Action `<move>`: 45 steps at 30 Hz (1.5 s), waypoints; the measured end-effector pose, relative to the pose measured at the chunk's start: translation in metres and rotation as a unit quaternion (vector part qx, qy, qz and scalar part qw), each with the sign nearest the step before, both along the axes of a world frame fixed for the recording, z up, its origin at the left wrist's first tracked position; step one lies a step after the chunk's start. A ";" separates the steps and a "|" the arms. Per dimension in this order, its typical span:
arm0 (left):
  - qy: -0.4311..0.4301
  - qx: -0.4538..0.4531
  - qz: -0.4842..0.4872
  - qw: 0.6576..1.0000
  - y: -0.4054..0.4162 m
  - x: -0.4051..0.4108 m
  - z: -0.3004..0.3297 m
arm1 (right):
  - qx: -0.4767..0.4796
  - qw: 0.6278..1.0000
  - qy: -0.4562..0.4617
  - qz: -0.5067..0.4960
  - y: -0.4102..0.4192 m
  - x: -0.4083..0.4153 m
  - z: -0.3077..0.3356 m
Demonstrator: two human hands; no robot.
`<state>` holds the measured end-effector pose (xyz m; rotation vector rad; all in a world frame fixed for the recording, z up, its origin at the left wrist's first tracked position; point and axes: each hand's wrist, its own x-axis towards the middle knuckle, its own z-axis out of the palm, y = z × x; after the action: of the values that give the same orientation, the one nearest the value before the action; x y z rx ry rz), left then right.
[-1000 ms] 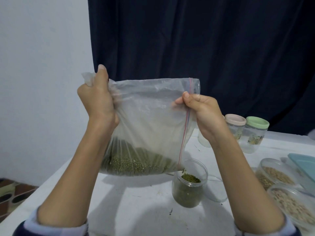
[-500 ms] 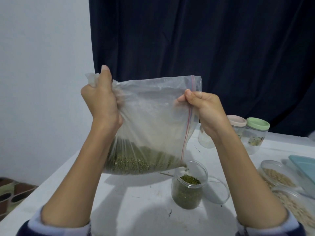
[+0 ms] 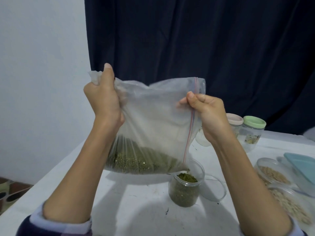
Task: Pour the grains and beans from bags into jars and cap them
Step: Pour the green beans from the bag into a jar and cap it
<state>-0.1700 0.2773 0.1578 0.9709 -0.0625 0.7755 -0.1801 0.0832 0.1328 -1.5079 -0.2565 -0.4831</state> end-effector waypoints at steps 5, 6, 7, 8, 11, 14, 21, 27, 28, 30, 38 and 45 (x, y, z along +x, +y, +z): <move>-0.009 -0.004 -0.003 1.000 0.001 0.000 0.002 | 0.013 1.000 -0.010 -0.006 0.002 0.000 -0.003; -0.010 -0.003 -0.003 1.000 0.001 0.000 0.002 | 0.008 1.000 -0.009 0.004 0.003 0.000 -0.004; -0.011 0.000 -0.003 1.000 0.001 -0.001 0.002 | 0.001 1.000 -0.005 0.014 0.004 0.000 -0.005; -0.009 0.003 -0.002 1.000 0.001 -0.002 0.002 | -0.002 1.000 -0.006 0.017 0.005 -0.001 -0.005; -0.005 0.007 0.003 1.000 0.003 -0.002 0.003 | 0.014 1.000 -0.019 0.011 0.003 0.001 -0.006; -0.006 0.008 0.006 1.000 0.004 -0.003 0.003 | 0.010 1.000 -0.009 0.023 0.005 0.002 -0.005; -0.007 0.009 0.003 1.000 0.004 -0.003 0.001 | 0.009 1.000 -0.002 0.019 0.006 0.007 -0.002; -0.003 0.008 0.000 1.000 0.002 -0.002 -0.001 | 0.020 1.000 0.008 0.016 0.004 0.010 -0.006; -0.001 0.009 0.001 1.000 0.002 -0.002 -0.001 | 0.017 1.000 0.009 0.021 0.003 0.009 -0.006; 0.002 0.011 0.003 1.000 0.002 -0.002 -0.002 | 0.010 0.999 0.015 0.031 0.003 0.009 -0.005; 0.003 0.004 0.002 1.000 0.001 -0.001 -0.002 | 0.017 1.000 0.009 0.017 0.000 0.011 -0.005; 0.001 0.006 0.002 1.000 0.001 -0.001 -0.003 | 0.010 1.000 0.007 0.027 0.000 0.009 0.001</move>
<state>-0.1710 0.2782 0.1550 0.9836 -0.0641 0.7787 -0.1716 0.0831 0.1336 -1.4814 -0.2800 -0.4302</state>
